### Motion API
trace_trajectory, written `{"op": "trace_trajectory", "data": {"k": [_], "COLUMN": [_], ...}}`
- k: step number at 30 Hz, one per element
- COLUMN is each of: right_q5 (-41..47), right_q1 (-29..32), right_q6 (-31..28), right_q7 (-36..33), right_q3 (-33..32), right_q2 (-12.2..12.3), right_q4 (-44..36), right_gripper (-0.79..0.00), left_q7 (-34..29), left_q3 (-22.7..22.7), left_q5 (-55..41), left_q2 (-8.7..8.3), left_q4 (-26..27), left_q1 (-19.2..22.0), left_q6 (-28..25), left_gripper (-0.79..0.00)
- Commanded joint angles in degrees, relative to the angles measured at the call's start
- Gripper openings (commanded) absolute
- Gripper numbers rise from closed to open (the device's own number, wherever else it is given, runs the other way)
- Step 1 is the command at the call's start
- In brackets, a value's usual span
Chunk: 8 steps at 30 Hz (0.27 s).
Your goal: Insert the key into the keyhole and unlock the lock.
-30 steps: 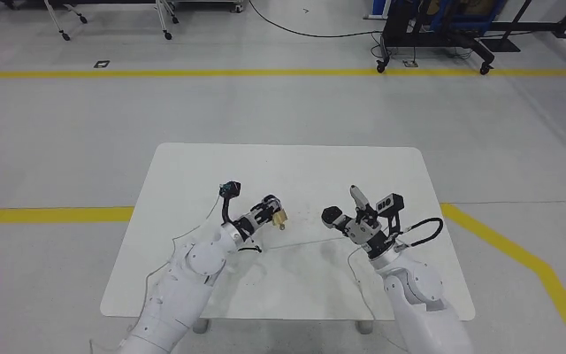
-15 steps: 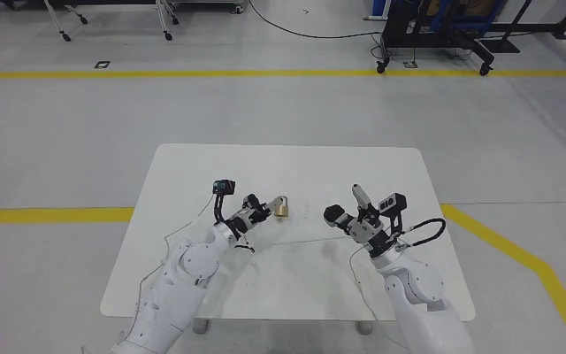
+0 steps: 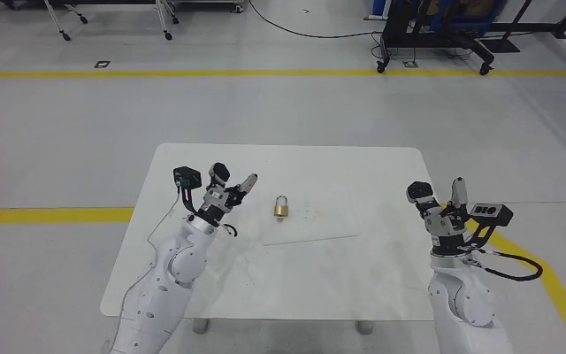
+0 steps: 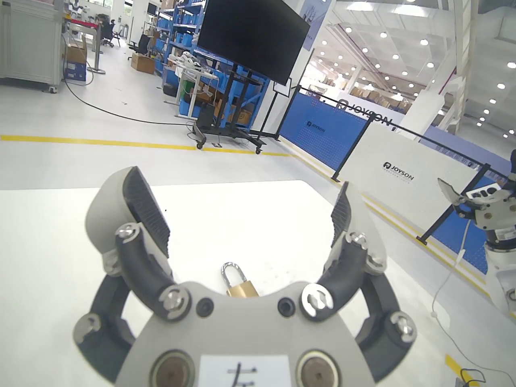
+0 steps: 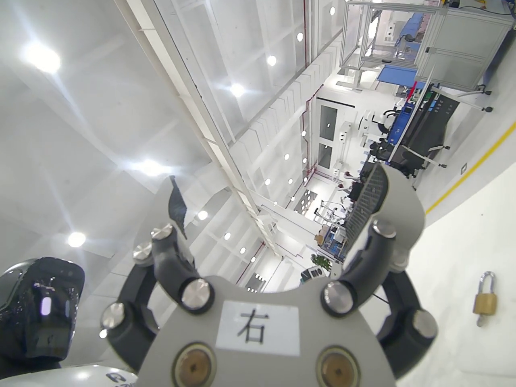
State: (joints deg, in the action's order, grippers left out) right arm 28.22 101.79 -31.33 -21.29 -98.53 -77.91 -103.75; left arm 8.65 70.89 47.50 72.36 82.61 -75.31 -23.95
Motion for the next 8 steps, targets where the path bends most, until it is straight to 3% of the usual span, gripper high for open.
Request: {"op": "trace_trajectory", "data": {"k": [1, 8], "right_q5": [0.00, -4.55], "right_q1": [0.00, -0.12], "right_q6": [0.00, 1.36], "right_q7": [0.00, 0.92], "right_q3": [0.00, 0.30], "right_q2": [0.00, 0.52], "right_q4": [0.00, 0.03], "right_gripper": [-0.001, -0.001], "left_q7": [0.00, -0.36], "left_q3": [0.00, 0.88], "left_q5": [0.00, 1.22], "left_q2": [0.00, -0.27], "left_q4": [0.00, 0.87], "left_q1": [0.00, -1.00], "left_q6": [0.00, 1.00], "left_gripper": [-0.001, -0.001]}}
